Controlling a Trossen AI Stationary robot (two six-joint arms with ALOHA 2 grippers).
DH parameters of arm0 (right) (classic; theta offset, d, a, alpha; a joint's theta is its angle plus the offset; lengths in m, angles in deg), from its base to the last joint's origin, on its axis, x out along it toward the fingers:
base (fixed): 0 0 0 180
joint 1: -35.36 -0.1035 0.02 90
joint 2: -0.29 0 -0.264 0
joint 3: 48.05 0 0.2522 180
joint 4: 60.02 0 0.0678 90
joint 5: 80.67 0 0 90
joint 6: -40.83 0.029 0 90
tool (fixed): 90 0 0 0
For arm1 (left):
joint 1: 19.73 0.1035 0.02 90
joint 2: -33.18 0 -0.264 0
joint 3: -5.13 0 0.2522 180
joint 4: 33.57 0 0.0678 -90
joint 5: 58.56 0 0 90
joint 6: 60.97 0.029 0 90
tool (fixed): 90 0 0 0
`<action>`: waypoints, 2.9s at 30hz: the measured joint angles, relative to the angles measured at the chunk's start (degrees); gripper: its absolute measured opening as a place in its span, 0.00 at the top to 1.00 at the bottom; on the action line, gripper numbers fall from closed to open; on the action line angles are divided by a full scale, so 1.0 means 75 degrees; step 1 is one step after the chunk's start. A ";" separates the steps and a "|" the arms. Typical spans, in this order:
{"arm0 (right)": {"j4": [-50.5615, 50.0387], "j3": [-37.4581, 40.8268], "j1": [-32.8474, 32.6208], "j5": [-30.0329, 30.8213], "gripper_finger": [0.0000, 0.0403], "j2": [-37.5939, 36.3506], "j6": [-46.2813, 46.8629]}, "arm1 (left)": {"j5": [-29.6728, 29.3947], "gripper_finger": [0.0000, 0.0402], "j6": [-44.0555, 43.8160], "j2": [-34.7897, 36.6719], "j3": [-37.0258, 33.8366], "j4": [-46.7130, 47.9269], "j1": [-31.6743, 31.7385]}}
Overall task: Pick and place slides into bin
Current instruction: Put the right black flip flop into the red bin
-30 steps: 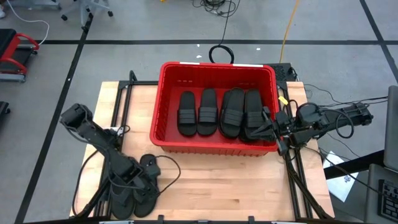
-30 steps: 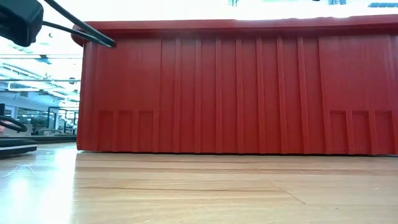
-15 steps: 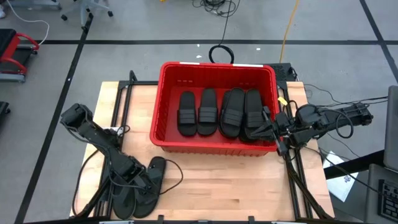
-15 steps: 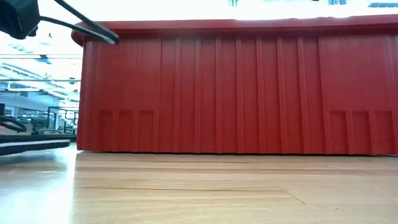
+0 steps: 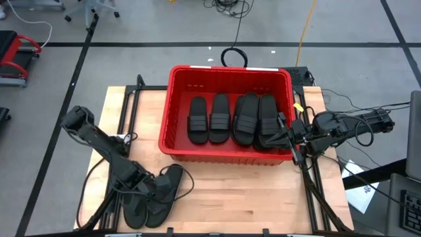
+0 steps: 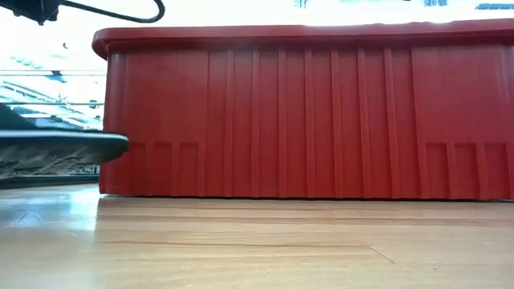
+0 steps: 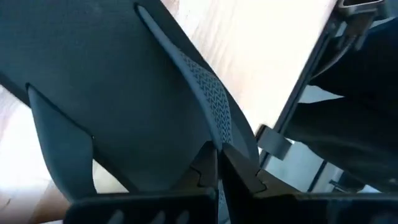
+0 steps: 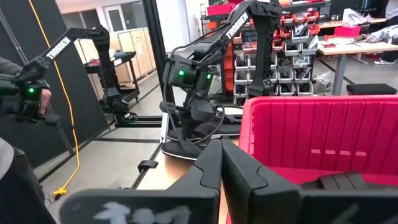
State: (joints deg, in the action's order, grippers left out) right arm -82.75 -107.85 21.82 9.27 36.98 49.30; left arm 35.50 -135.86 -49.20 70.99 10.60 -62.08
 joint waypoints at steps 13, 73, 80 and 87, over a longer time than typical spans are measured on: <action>-0.0122 0.0000 0.0000 0.0000 1.00 0.0000 -0.0026 | -0.0037 1.00 0.0723 0.1243 0.0126 -0.1996 0.0081; -0.0173 0.0000 0.0003 0.1816 1.00 0.0080 -0.0021 | 0.2061 1.00 0.7221 -0.3471 0.5945 0.1222 0.8013; -0.0359 0.0000 0.0000 0.1792 1.00 0.0163 -0.0023 | 0.2299 1.00 0.7075 -0.4148 0.5939 0.1159 0.8058; -0.0452 0.0000 0.0000 0.1783 1.00 0.0169 -0.0101 | 0.2149 1.00 0.6665 -0.4410 0.5939 0.0801 0.8052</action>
State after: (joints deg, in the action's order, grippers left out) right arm -86.13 -107.85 21.82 22.65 38.25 48.54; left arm 51.62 -85.87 -82.28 115.54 16.61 -1.69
